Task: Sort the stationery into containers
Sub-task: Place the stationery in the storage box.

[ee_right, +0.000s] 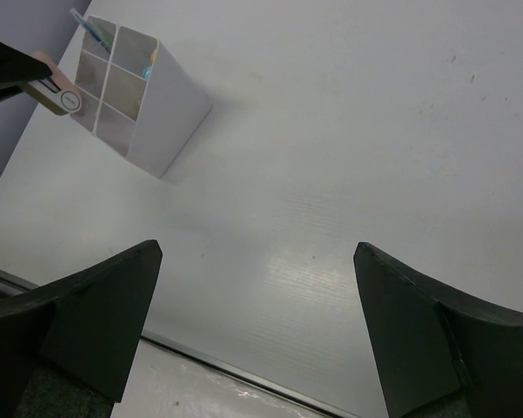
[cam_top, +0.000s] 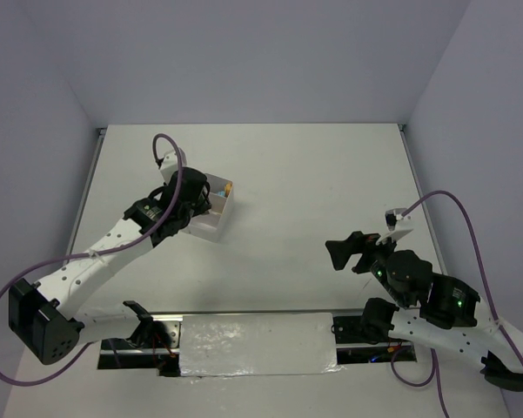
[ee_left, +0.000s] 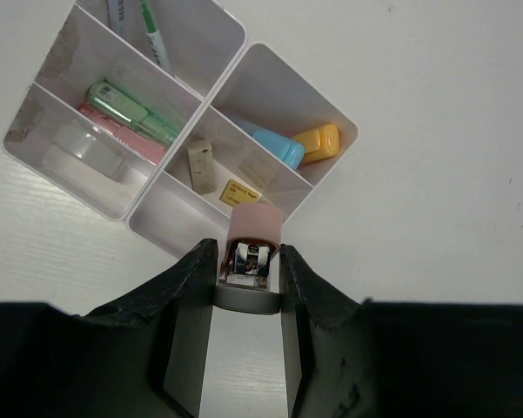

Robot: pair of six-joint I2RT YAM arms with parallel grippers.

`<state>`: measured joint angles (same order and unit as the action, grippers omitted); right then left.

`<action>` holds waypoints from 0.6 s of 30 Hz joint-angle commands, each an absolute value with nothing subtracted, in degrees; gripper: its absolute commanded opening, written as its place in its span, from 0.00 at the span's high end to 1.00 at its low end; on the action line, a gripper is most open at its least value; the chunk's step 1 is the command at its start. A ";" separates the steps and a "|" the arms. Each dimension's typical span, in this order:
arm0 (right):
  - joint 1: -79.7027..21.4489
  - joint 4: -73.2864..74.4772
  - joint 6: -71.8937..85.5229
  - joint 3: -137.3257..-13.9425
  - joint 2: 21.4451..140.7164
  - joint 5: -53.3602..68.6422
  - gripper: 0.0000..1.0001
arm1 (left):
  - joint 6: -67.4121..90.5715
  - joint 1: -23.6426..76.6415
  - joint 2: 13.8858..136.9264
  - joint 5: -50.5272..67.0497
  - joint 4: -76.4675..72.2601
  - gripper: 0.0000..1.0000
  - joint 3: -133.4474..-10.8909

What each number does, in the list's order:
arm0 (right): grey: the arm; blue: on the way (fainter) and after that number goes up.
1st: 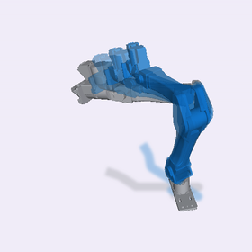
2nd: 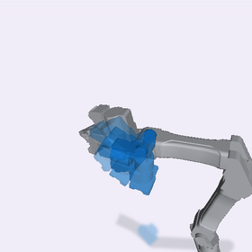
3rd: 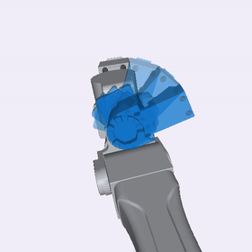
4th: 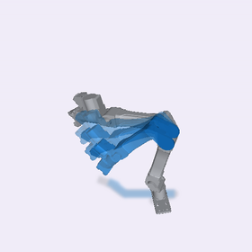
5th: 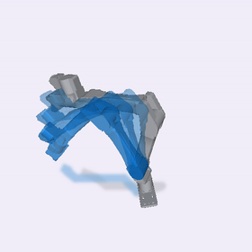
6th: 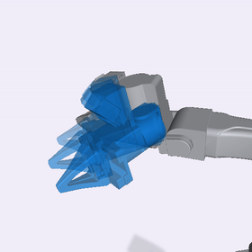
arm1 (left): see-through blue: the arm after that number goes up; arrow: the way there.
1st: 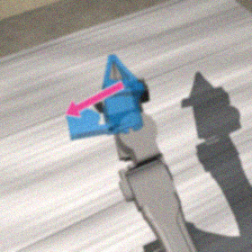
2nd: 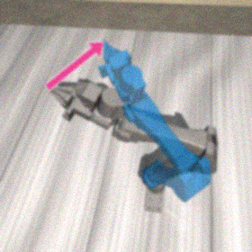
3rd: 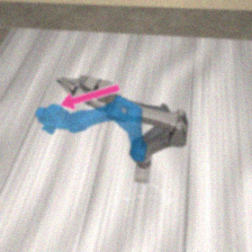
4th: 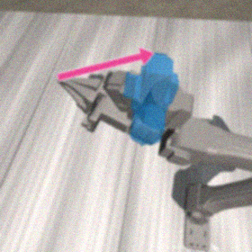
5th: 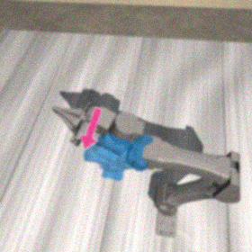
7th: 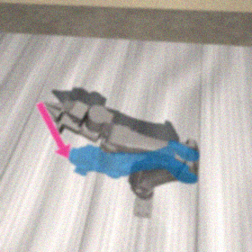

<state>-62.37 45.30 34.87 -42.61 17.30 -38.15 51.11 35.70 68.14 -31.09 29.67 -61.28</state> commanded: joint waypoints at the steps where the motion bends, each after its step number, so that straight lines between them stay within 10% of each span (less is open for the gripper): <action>1: -62.40 44.65 34.80 -42.54 17.84 -38.32 0.00 | 52.73 35.51 67.94 -30.67 27.16 1.00 -59.94; 18: -62.40 43.51 33.75 -42.10 17.84 -36.74 0.00 | 67.66 35.51 66.36 -39.45 19.08 1.00 -48.88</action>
<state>-62.37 45.08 34.44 -42.50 17.34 -36.64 62.08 35.70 67.85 -34.63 23.00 -50.37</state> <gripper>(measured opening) 0.996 0.435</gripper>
